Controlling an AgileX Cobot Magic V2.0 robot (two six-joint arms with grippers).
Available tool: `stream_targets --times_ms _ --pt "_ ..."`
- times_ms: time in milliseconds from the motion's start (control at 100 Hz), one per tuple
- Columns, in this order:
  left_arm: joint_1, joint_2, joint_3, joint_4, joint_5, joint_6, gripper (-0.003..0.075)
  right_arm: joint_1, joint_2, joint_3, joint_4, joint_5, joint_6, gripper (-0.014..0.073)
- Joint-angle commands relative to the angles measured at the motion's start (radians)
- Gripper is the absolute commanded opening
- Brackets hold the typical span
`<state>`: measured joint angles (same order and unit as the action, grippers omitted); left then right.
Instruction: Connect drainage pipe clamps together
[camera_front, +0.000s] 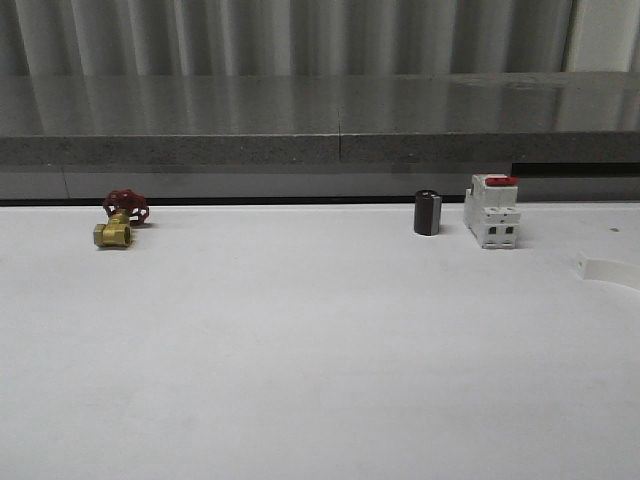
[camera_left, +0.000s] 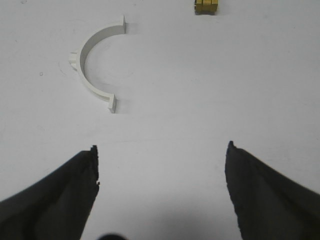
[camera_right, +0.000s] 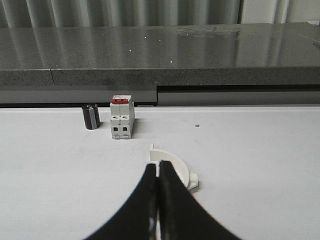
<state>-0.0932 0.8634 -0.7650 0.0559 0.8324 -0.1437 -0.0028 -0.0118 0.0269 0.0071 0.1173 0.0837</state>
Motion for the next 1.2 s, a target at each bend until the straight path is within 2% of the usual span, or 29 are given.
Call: stream_targets --times_ms 0,240,340,540,880,1190 --pt "0.001 0.071 -0.067 0.011 -0.074 0.004 0.0527 -0.001 -0.019 -0.015 -0.007 -0.08 0.002 -0.0118" --pt "0.018 0.356 -0.239 0.008 -0.132 0.099 0.0526 -0.001 -0.019 -0.015 -0.007 -0.08 0.002 -0.0118" --pt "0.066 0.477 -0.324 -0.03 -0.118 0.178 0.0526 -0.001 -0.019 -0.015 -0.007 -0.08 0.002 -0.0118" --pt "0.202 0.653 -0.44 -0.205 -0.106 0.393 0.0526 -0.001 -0.019 -0.015 -0.007 -0.08 0.002 -0.0118" --pt "0.339 0.842 -0.491 -0.207 -0.148 0.422 0.0526 -0.001 -0.019 -0.015 -0.007 -0.08 0.002 -0.0118" --pt "0.35 0.969 -0.491 -0.209 -0.235 0.422 0.0526 -0.001 -0.019 -0.015 -0.007 -0.08 0.002 -0.0118"
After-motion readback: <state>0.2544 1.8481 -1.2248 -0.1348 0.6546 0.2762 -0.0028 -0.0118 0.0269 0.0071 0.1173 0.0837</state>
